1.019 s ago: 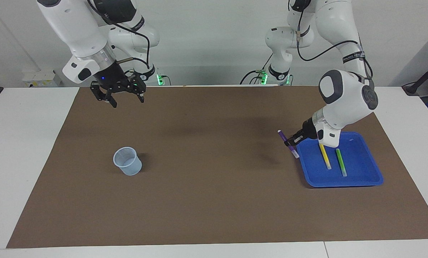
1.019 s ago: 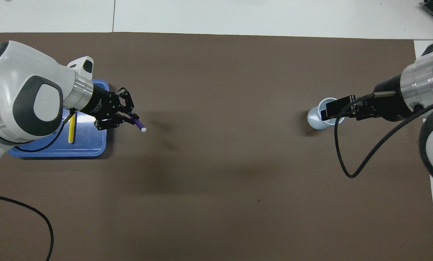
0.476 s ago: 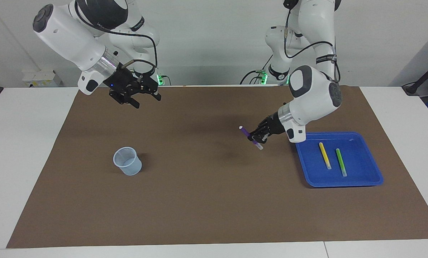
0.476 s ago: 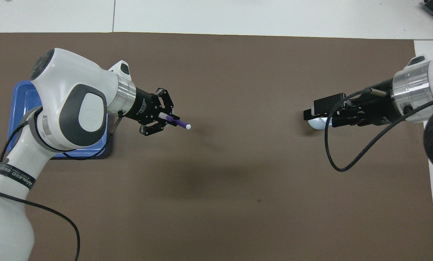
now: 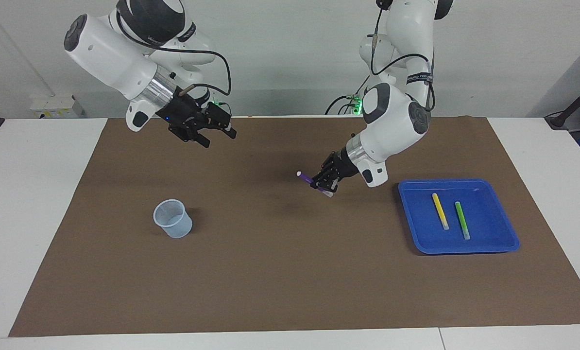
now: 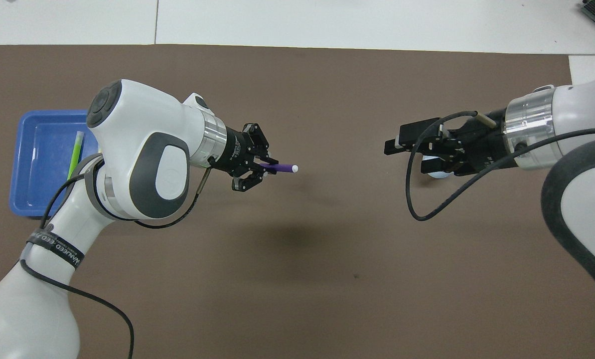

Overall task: Transfer and insert pens with both arms
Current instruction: 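Lift the purple pen with the left gripper while the right gripper approaches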

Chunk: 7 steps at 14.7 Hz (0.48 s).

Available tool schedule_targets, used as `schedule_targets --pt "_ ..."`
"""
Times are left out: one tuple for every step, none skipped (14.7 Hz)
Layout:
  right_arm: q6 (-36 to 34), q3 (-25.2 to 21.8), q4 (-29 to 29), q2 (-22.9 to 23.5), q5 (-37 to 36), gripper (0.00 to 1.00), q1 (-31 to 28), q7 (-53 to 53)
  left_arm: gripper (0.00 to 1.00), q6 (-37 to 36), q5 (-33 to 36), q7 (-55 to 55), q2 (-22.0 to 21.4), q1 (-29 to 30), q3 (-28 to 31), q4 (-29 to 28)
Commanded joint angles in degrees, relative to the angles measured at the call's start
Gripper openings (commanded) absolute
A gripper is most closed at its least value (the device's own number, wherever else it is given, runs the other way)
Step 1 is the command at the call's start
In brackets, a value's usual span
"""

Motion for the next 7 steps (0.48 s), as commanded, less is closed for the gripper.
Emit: schedule_targets --pt "1.5 -0.1 -3.2 -2.0 1.5 0.97 -0.6 0.6 0.00 1.6 -5.0 -1.0 0.1 -1.6 0.8 0.0" --pt "2.5 -0.1 -3.9 -2.5 1.5 0.94 -0.5 0.9 0.00 2.4 -5.2 -1.2 0.0 -3.3 0.9 0.1" --pt "4.9 -0.1 -5.2 -2.8 1.5 0.92 -0.2 1.1 0.00 3.5 -5.2 -1.3 0.0 -4.1 0.8 -0.1" --pt "7.4 0.0 -6.1 -3.0 1.5 0.91 -0.2 1.2 0.00 4.2 -5.3 -1.3 -0.1 -4.9 0.8 -0.3" --pt "9.4 0.1 -6.3 -3.1 1.4 0.89 0.0 2.0 0.00 4.6 -5.4 -1.2 0.0 -5.4 0.8 -0.2" --pt "10.5 0.1 -6.6 -2.9 1.4 0.87 1.1 2.7 0.00 4.9 -5.4 -1.5 0.0 -5.8 0.6 0.2" --pt "11.8 0.1 -7.0 -2.7 1.3 0.84 1.8 3.0 0.00 6.2 -5.4 -3.2 0.0 -6.9 0.3 0.3"
